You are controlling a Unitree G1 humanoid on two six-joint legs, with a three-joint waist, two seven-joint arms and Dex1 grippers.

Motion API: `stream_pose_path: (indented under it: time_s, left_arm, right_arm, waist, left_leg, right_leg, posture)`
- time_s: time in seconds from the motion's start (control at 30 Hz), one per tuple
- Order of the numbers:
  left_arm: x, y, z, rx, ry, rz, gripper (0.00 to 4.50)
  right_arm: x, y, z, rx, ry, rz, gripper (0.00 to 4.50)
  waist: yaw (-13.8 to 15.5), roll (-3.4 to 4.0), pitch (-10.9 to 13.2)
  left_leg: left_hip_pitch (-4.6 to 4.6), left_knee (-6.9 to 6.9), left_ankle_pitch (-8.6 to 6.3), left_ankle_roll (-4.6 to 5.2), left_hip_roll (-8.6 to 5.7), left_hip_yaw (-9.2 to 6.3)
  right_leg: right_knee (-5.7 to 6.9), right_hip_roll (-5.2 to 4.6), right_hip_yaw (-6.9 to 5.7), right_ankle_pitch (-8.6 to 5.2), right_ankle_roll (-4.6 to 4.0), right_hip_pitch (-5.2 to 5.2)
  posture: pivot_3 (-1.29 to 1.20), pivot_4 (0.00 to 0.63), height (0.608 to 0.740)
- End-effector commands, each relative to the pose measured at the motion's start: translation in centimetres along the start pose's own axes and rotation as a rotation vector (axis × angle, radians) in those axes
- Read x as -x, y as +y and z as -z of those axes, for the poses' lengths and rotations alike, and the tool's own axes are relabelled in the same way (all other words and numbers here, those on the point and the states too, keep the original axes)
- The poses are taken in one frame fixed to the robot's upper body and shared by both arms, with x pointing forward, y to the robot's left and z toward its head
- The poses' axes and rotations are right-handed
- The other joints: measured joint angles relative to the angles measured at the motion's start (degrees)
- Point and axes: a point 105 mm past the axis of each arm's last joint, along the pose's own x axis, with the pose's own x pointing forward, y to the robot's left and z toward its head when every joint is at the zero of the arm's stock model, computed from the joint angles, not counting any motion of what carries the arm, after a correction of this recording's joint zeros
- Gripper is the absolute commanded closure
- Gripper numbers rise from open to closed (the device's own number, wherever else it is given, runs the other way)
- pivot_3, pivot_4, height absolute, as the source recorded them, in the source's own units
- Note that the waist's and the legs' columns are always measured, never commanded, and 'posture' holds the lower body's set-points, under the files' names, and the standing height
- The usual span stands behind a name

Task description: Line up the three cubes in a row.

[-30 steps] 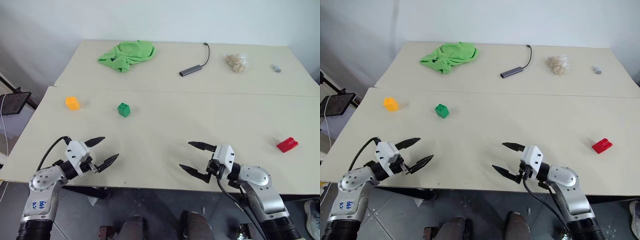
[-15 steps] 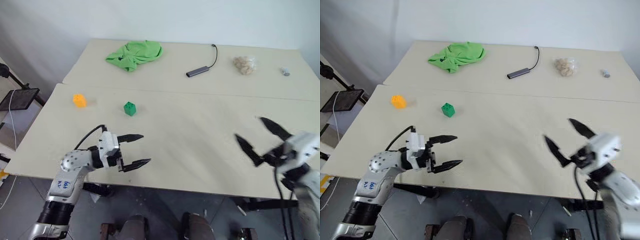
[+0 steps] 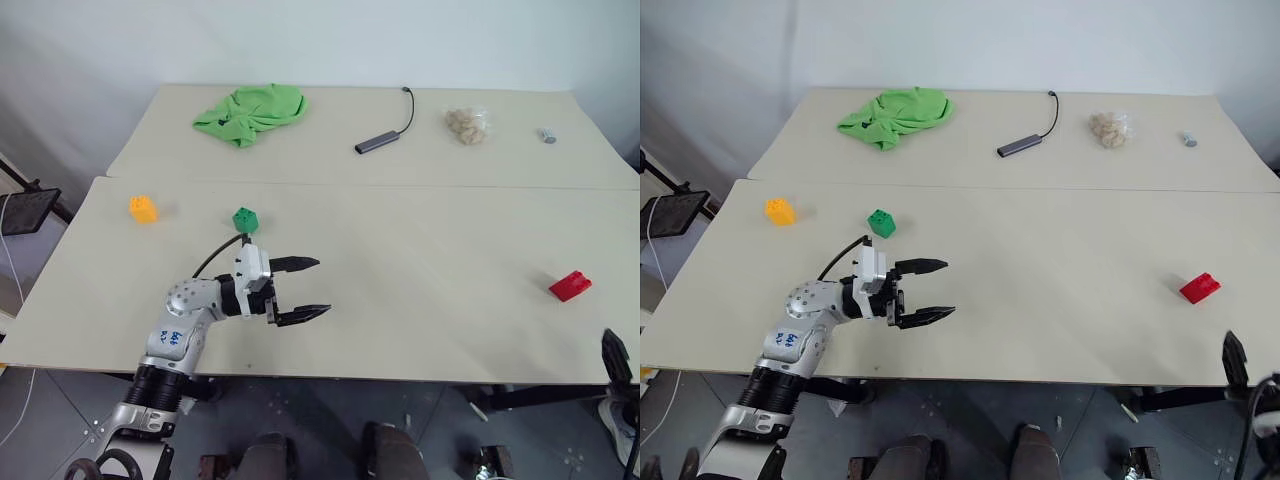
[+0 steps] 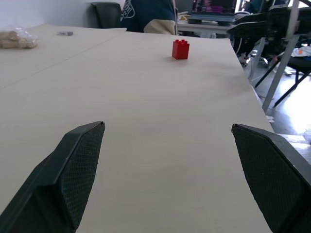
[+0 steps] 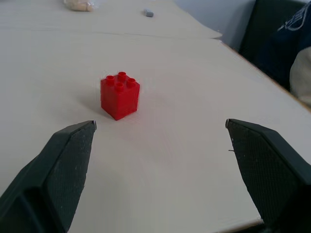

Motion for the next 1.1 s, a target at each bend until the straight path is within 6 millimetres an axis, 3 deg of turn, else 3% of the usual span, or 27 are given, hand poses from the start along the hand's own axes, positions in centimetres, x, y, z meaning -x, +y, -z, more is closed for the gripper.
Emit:
stream_pose_path:
  time_s: [0.03, 0.17, 0.33, 0.47, 0.67, 0.8, 0.93, 1.0, 1.03, 1.1]
  left_arm:
    - [0.1, -0.1, -0.1, -0.010, 0.005, 0.014, 0.04]
    - [0.0, -0.3, 0.1, -0.016, 0.009, 0.016, 0.04]
    - [0.0, -0.9, 0.3, -0.007, 0.008, 0.016, 0.04]
    - [-0.1, -1.3, 0.4, -0.005, 0.009, 0.029, 0.04]
    - [-0.1, -1.1, 0.1, -0.017, 0.012, 0.024, 0.04]
    - [0.1, -1.0, 0.0, -0.018, 0.012, 0.012, 0.00]
    - [0.3, -1.0, 0.0, -0.016, 0.017, 0.004, 0.00]
    - [0.6, -1.0, 0.2, -0.018, 0.023, -0.010, 0.00]
    - [0.7, -0.9, 0.2, -0.019, 0.025, -0.016, 0.00]
    - [1.3, -0.8, 0.4, -0.016, 0.034, -0.042, 0.00]
  right_arm:
    - [-2.2, 0.5, -2.5, -0.042, 0.031, 0.045, 0.00]
    - [-4.8, 1.2, -4.0, -0.072, 0.075, 0.124, 0.00]
    - [-7.7, 0.7, -3.7, -0.025, 0.134, 0.324, 0.00]
    - [-9.0, 1.4, -2.0, -0.015, 0.156, 0.398, 0.00]
    - [-9.1, 2.1, 0.2, -0.031, 0.210, 0.485, 0.00]
    - [-8.7, 3.1, 0.9, -0.049, 0.219, 0.473, 0.86]
    - [-8.7, 3.8, 0.9, -0.051, 0.214, 0.429, 2.20]
    - [-8.9, 4.7, 0.9, -0.019, 0.226, 0.327, 2.84]
    - [-8.9, 5.0, 0.9, 0.001, 0.230, 0.280, 3.06]
    - [-9.2, 6.3, 0.6, 0.014, 0.225, 0.116, 3.05]
  waist:
    - [0.18, 0.00, 0.00]
    - [0.51, 0.00, 0.00]
    - [1.03, 0.00, 0.00]
    - [1.50, 0.00, 0.00]
    - [1.32, 0.01, -0.01]
    - [1.25, 0.02, -0.01]
    - [1.23, 0.02, -0.01]
    - [1.21, 0.02, -0.01]
    - [1.21, 0.02, -0.01]
    - [1.07, 0.02, -0.01]
  left_leg:
    - [-0.01, 0.02, 0.00, 0.00, 0.00, 0.00]
    - [-0.07, 0.06, 0.00, 0.01, 0.00, -0.02]
    - [-0.19, 0.17, -0.02, 0.04, -0.02, -0.01]
    - [-0.29, 0.13, -0.02, 0.05, -0.03, -0.01]
    - [-0.29, 0.13, -0.03, 0.06, -0.03, 0.01]
    - [-0.28, 0.12, -0.03, 0.06, -0.02, 0.01]
    - [-0.30, 0.12, -0.03, 0.06, -0.02, 0.01]
    - [-0.29, 0.11, -0.03, 0.06, -0.02, 0.01]
    - [-0.29, 0.10, -0.03, 0.06, -0.02, 0.01]
    - [-0.28, 0.09, -0.04, 0.08, -0.02, 0.01]
  right_leg:
    - [0.00, -0.01, 0.00, 0.00, 0.00, 0.00]
    - [0.00, 0.00, -0.03, 0.00, -0.01, -0.02]
    - [-0.02, -0.01, -0.02, 0.01, -0.01, -0.08]
    - [-0.03, -0.01, -0.06, 0.02, 0.00, -0.16]
    - [-0.03, -0.01, -0.06, 0.02, 0.01, -0.16]
    - [-0.03, -0.01, -0.05, 0.02, 0.01, -0.16]
    - [-0.03, 0.00, -0.03, 0.02, 0.02, -0.18]
    - [-0.03, 0.00, -0.03, 0.02, 0.01, -0.18]
    - [-0.03, 0.00, -0.03, 0.02, 0.01, -0.18]
    - [-0.03, 0.00, -0.03, 0.02, 0.02, -0.18]
  posture:
    - [0.00, 0.150, 0.740]
    - [0.00, 0.150, 0.740]
    - [0.00, 0.150, 0.740]
    - [0.00, 0.150, 0.740]
    - [0.00, 0.150, 0.740]
    - [0.00, 0.150, 0.740]
    - [0.00, 0.150, 0.740]
    - [0.00, 0.150, 0.740]
    - [0.00, 0.150, 0.740]
    - [0.00, 0.150, 0.740]
